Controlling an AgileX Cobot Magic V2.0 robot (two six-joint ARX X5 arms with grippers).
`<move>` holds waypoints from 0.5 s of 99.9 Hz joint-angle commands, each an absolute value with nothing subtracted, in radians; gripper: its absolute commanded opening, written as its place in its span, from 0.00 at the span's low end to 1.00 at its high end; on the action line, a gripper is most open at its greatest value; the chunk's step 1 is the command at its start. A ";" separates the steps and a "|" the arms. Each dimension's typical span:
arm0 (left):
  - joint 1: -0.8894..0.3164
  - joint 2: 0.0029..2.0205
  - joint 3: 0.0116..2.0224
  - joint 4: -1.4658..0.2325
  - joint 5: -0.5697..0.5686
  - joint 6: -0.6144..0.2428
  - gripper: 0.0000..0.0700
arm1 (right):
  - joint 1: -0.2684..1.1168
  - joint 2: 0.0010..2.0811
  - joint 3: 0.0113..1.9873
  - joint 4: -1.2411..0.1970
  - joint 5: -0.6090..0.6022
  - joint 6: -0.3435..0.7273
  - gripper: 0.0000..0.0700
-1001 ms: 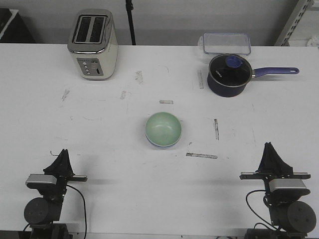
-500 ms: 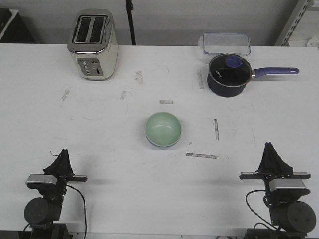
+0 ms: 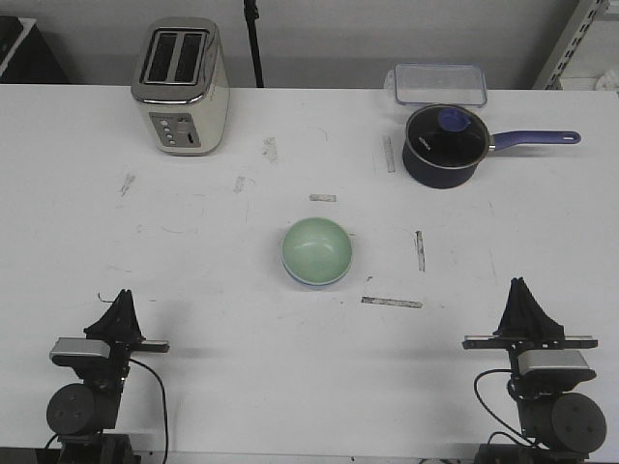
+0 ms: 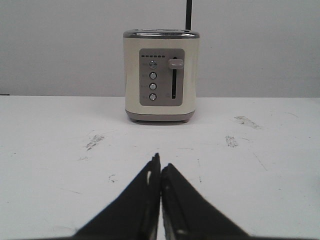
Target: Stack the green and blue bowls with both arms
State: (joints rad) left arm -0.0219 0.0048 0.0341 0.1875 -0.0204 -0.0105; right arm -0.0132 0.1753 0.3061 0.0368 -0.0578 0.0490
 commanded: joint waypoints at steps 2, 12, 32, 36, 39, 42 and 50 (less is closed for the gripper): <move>-0.022 0.003 0.012 0.206 -0.020 -0.012 0.00 | -0.012 0.145 0.264 0.068 -0.079 0.051 0.01; -0.022 0.003 0.012 0.206 -0.020 -0.012 0.00 | -0.012 0.086 0.199 0.080 -0.087 0.051 0.01; -0.022 0.003 0.012 0.207 -0.020 -0.012 0.00 | -0.012 0.001 0.095 0.088 -0.078 0.052 0.01; -0.022 0.003 0.012 0.207 -0.020 -0.012 0.00 | -0.012 0.001 0.082 0.088 -0.078 0.052 0.01; -0.022 0.003 0.012 0.207 -0.020 -0.012 0.00 | -0.012 0.001 0.075 0.085 -0.080 0.052 0.01; -0.022 0.003 0.012 0.208 -0.020 -0.012 0.00 | -0.012 0.001 0.067 0.085 -0.081 0.052 0.01; -0.022 0.003 0.012 0.207 -0.020 -0.012 0.00 | -0.012 0.001 0.048 0.093 -0.080 0.052 0.01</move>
